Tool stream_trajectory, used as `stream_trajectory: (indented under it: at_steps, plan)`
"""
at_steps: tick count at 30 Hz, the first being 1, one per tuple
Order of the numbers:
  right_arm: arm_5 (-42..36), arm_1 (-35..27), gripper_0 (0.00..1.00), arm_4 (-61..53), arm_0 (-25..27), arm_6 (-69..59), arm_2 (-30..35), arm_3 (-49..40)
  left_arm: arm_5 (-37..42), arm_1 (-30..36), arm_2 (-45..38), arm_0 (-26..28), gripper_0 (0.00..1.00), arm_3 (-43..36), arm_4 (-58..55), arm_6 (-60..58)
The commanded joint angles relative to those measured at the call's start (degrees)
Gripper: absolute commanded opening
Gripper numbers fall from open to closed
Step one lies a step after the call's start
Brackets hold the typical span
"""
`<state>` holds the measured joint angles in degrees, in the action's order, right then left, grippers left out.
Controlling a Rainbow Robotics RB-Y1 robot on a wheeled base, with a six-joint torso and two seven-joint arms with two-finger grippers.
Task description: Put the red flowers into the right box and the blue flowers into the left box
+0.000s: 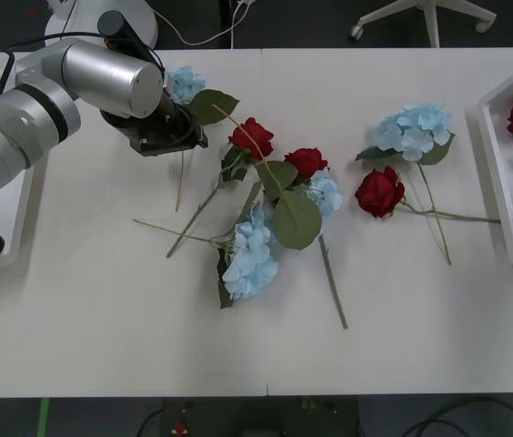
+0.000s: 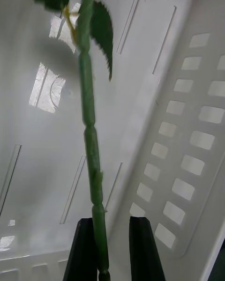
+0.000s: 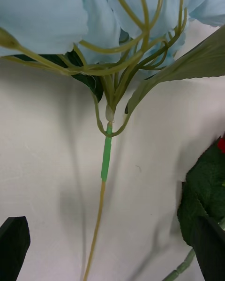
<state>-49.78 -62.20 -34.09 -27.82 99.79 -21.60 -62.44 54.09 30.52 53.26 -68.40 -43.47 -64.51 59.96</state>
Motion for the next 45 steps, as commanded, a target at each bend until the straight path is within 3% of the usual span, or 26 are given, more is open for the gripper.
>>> stream_trajectory:
  at_steps: [1, 8, 12, 17, 19, 23, 29, 31, 34, 35, 36, 45]
  plan:
    - [0.56, 0.15, 0.68, -2.56, -1.89, 2.07, 1.65, 0.21, -1.27, -1.43, 2.90, -3.32, 1.00, 0.93, 2.72, -0.72]
    - [-2.25, -0.20, 1.00, -13.90, -1.89, 11.13, 7.98, -0.14, -6.10, -3.89, 6.24, -2.35, 1.00, 5.68, 3.25, 0.95]
    - [-9.20, -0.20, 1.00, -18.91, -2.06, 12.88, 11.41, -5.23, -7.60, -4.24, 6.33, -1.12, 1.00, 5.50, 3.51, 1.74]
    - [-16.23, 0.06, 1.00, -22.86, -3.20, 6.20, 10.70, -13.67, -7.95, -4.33, 6.33, -0.07, 0.97, 4.71, 5.18, 2.79]
    - [-17.37, 0.41, 1.00, -23.48, -4.52, 1.72, 8.68, -15.87, -7.95, -4.33, 6.33, 0.19, 0.92, 4.53, 5.88, 3.14]
    - [-17.72, 2.35, 1.00, -23.92, -7.86, -6.54, 3.76, -17.36, -7.95, -4.24, 6.77, 1.25, 0.91, 4.27, 7.20, 4.02]
    - [-17.46, 7.27, 1.00, -21.81, -9.44, -11.90, 1.48, -17.36, -7.95, -4.33, 10.81, 1.34, 0.87, 4.27, 7.20, 4.64]
    - [-17.46, 8.67, 1.00, -20.58, -9.62, -12.16, 1.30, -17.36, -7.95, -4.33, 11.43, 1.69, 0.80, 4.09, 7.20, 4.73]
    - [-17.11, 11.05, 1.00, -18.91, -9.62, -12.52, 1.39, -17.19, -7.95, -4.33, 11.51, 2.22, 0.39, 3.66, 7.20, 4.81]
    - [-16.67, 11.93, 1.00, -18.56, -9.62, -12.60, 1.39, -16.84, -7.95, -4.33, 11.69, 2.22, 0.09, 3.48, 7.20, 4.81]
    - [-16.14, 12.63, 1.00, -18.29, -9.62, -12.60, 1.30, -16.13, -7.95, -4.33, 12.04, 2.13, 0.00, 3.39, 7.11, 4.90]
    - [-11.66, 19.57, 1.00, -17.41, -13.22, -11.81, 1.04, -5.67, -9.79, -4.24, 12.22, 2.13, 0.00, 2.69, 6.85, 4.99]
